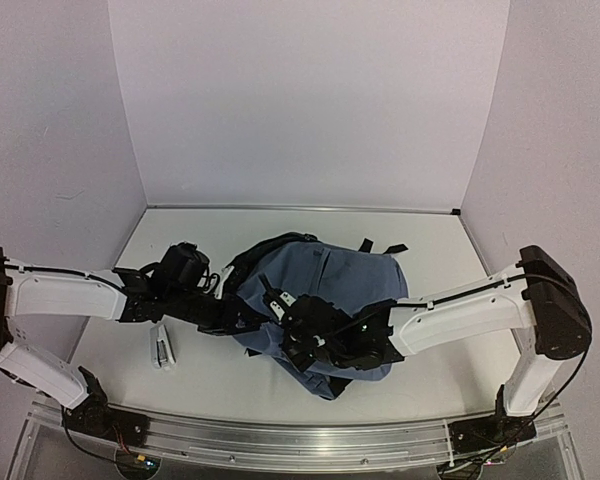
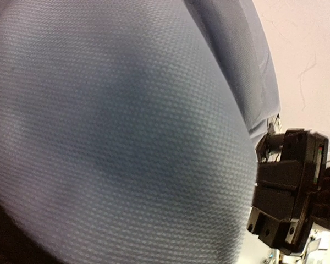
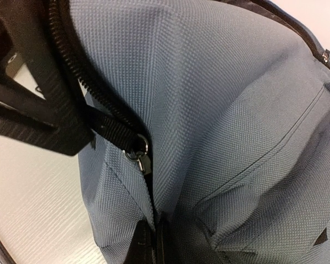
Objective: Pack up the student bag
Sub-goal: Zip the student bag at the center of the board.
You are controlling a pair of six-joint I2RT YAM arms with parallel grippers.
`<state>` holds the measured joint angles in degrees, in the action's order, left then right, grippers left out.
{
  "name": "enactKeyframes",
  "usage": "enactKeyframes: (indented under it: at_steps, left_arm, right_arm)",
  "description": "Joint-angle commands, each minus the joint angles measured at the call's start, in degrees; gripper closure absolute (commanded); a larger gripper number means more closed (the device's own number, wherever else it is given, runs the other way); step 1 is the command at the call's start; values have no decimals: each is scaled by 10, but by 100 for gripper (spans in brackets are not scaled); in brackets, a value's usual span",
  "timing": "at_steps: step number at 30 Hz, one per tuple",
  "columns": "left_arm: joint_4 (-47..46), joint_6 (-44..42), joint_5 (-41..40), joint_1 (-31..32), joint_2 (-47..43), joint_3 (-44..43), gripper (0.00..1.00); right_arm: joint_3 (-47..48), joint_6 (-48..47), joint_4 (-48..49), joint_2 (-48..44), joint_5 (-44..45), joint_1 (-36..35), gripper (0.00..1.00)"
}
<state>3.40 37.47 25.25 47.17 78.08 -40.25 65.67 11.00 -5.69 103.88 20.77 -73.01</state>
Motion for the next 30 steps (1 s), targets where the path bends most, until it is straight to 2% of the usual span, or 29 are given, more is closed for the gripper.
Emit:
enactKeyframes:
  at_steps: [1, 2, 12, 19, 24, 27, 28, 30]
  left_arm:
    - [-29, 7, -29, 1, -23, 9, 96]
    - [-28, 11, -38, 1, -30, 13, 99]
    - [63, 63, -169, -9, -122, 45, 100]
    - [105, 62, -191, -48, -173, 50, 100]
    - [108, 40, -182, -67, -171, 35, 100]
    - [80, 7, -123, -67, -162, 31, 100]
    - [69, -6, -94, -67, -160, 29, 100]
    - [57, -28, -48, -67, -156, 25, 100]
  right_arm:
    - [-8, 9, -27, -11, 25, 5, 100]
    - [-9, 10, -27, -12, 26, 5, 100]
    - [-43, 49, -41, -40, 56, 5, 100]
    - [-82, 81, -56, -76, 55, 5, 100]
    - [-96, 85, -64, -104, 35, 5, 100]
    - [-84, 79, -66, -120, 20, 1, 100]
    - [-73, 75, -67, -124, 18, -4, 95]
    - [-50, 64, -68, -129, 15, -11, 80]
